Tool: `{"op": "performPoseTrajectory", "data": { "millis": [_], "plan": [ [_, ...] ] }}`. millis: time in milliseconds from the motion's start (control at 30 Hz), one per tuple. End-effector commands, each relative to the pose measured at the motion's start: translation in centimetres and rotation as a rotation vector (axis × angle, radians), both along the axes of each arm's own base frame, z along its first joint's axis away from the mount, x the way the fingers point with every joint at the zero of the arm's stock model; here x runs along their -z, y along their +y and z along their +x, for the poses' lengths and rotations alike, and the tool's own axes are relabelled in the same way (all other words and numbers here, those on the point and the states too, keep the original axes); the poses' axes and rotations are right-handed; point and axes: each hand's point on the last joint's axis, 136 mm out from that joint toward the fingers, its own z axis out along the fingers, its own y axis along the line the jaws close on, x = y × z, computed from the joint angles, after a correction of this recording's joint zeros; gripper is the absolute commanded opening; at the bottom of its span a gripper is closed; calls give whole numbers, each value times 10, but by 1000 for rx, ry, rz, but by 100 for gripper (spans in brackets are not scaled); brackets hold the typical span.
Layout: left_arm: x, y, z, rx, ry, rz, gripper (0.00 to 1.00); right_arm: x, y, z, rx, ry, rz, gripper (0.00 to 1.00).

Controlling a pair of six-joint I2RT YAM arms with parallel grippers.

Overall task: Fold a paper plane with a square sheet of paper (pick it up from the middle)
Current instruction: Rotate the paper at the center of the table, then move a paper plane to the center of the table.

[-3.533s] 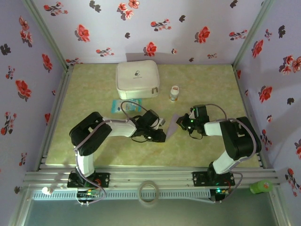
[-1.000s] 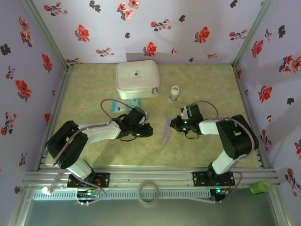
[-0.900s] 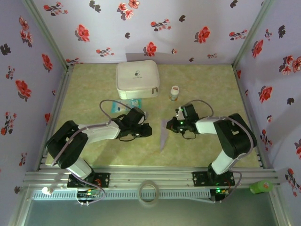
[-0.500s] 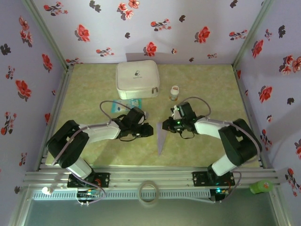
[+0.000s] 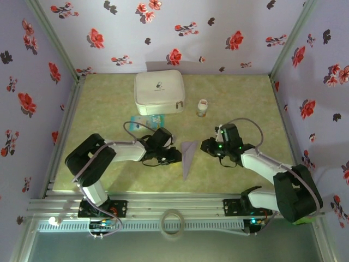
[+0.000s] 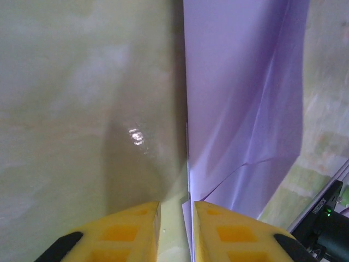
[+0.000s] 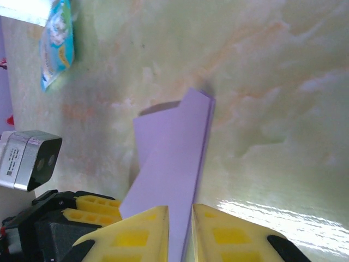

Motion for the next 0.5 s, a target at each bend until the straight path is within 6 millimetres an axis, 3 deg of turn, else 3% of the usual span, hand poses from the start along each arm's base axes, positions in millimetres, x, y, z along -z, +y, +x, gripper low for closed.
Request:
{"op": "performPoseTrajectory", "data": {
  "millis": [0, 467],
  "plan": [
    [-9, -16, 2, 11, 9, -48, 23, 7, -7, -5, 36, 24, -14, 19],
    [1, -24, -5, 36, 55, -46, 24, 16, -8, -9, 46, 41, -9, 20]
  ]
}}
